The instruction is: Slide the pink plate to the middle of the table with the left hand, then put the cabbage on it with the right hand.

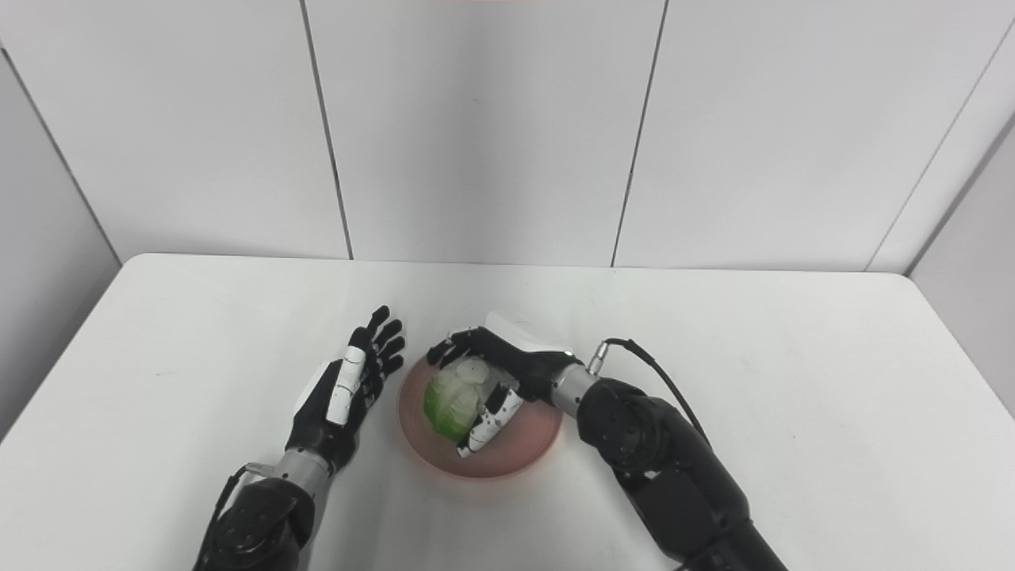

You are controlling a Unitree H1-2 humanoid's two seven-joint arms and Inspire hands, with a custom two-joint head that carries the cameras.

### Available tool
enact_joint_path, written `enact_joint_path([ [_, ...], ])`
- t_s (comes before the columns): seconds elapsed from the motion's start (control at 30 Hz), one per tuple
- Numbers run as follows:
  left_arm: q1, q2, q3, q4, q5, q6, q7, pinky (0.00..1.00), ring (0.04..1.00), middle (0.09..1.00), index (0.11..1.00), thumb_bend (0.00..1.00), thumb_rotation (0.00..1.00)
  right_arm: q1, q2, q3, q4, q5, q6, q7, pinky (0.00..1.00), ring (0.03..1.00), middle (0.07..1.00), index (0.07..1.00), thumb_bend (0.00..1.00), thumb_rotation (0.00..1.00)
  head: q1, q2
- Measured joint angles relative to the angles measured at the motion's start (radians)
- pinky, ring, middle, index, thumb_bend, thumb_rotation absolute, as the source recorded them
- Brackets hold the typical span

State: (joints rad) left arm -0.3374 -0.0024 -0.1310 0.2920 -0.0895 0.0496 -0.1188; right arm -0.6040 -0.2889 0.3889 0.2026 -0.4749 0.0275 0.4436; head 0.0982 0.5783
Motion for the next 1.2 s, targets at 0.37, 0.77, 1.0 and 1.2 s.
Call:
enact_joint_path([
  [0.37, 0.000, 0.000, 0.003, -0.006, -0.001, 0.011, 0.000, 0.93, 0.966, 0.978, 0.979, 0.79, 1.00, 0.002, -0.033, -0.010, -0.117, -0.014, 0.055, 0.056, 0.72, 0.866, 0.909, 0.904, 1.00, 0.37, -0.009, 0.000],
  [0.77, 0.000, 0.001, 0.004, -0.005, -0.001, 0.011, 0.000, 0.94, 0.960, 0.974, 0.981, 0.79, 1.00, 0.001, -0.062, -0.085, -0.231, 0.005, 0.071, 0.059, 0.80, 0.898, 0.939, 0.959, 1.00, 0.45, -0.021, -0.003],
  [1.0, 0.000, 0.002, 0.005, -0.004, -0.002, 0.011, -0.011, 0.97, 0.970, 0.972, 0.985, 0.82, 1.00, 0.042, -0.052, -0.214, -0.253, -0.003, 0.097, -0.070, 0.82, 0.924, 0.973, 1.000, 0.92, 0.83, -0.026, -0.008],
  [1.2, 0.003, 0.004, 0.008, -0.006, -0.012, 0.011, -0.020, 0.99, 0.966, 0.965, 0.980, 0.83, 1.00, 0.121, -0.026, -0.277, -0.251, 0.009, 0.154, -0.131, 0.89, 0.976, 1.000, 1.000, 0.80, 1.00, -0.029, -0.009],
])
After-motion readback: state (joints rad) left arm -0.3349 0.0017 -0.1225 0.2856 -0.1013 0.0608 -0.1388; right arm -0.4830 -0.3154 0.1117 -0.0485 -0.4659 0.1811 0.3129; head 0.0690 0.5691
